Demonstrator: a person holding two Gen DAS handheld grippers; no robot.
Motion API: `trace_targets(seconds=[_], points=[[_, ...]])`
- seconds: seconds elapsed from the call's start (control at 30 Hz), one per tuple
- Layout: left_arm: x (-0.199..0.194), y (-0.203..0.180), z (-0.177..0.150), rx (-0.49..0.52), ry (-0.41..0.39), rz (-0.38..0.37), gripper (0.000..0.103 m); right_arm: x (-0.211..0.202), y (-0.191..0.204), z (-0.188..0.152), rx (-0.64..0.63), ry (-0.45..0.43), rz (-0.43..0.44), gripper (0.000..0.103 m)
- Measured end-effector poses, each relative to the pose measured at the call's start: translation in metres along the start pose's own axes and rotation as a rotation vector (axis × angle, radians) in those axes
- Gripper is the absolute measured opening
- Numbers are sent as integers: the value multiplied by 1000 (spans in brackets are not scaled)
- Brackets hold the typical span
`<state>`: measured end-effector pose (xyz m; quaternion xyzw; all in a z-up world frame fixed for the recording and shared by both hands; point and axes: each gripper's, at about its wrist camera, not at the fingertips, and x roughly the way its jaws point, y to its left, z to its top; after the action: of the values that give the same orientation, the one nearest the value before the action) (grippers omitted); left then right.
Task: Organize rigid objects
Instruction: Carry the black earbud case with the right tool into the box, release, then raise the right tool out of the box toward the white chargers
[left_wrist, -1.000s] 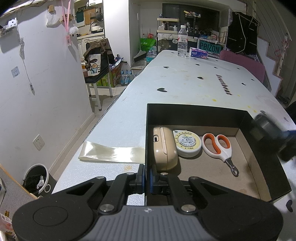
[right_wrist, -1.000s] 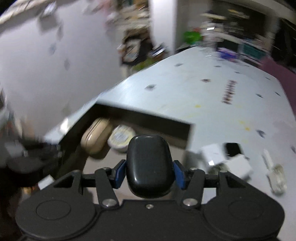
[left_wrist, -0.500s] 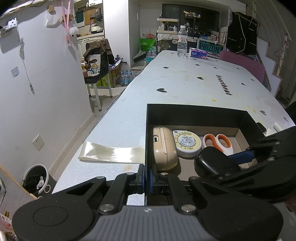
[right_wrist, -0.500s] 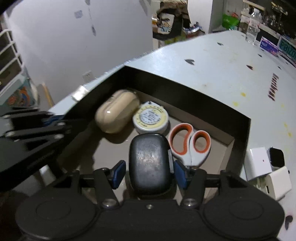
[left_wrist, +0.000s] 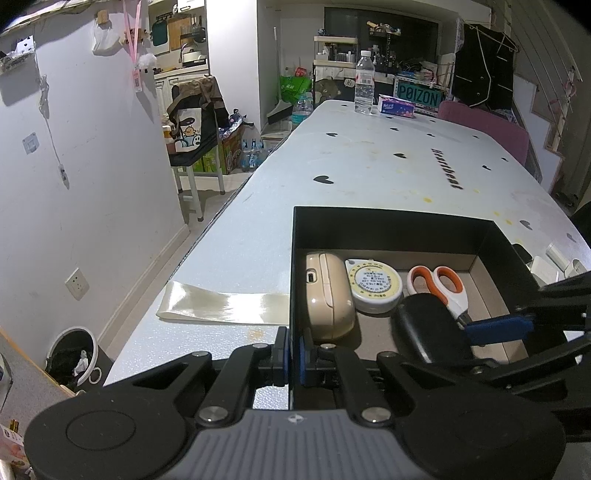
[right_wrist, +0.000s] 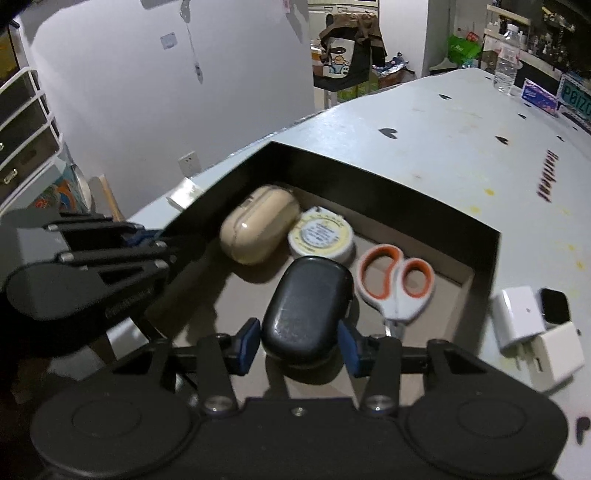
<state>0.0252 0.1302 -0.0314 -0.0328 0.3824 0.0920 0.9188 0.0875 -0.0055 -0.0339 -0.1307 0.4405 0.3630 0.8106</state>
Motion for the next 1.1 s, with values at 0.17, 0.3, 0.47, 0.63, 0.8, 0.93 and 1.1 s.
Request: trace_targets(seconds=[0.17,0.3,0.47,0.63,0.8,0.93,1.1], points=[[-1,-1,0,-1,0,-1,5,4,1,4,63,20,83,48],[-1,0,0,-5,-1,-4,5,-3,-20,2,198,17,164,48],[-1,-1,0,-5,-1,-4,5,-5,-45,3,366,-17,178,37],[-1,-1,0,-7,-1,-5,5,13,-52,4,466,4,216,30],[-1,-1,0,-9,-1,-7,5,14,-39,4,428,22,258,26],[-1,0,0,-9,-1,-7,5,16,-34,2,416,42,293,20],[-1,0,0,-9,-1,-7,5,17,-23,-1,392,71,344,15]])
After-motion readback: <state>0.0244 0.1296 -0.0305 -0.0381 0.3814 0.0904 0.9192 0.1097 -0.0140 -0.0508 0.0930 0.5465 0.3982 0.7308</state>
